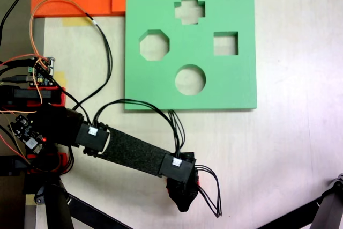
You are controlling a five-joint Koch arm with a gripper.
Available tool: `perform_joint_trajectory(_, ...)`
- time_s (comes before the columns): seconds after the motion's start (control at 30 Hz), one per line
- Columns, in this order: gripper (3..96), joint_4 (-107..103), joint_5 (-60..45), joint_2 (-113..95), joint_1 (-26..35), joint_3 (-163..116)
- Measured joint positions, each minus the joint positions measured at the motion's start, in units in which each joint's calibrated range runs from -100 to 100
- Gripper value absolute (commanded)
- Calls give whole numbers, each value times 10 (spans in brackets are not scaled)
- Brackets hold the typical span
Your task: Put the octagonal pillar block into the corresponding hole
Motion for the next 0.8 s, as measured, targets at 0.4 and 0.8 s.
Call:
perform_joint_trajectory(0.4, 442, -6, 1, 14, 0, 23)
perform_joint_trajectory(0.8, 442, -22, 39, 7, 7, 24)
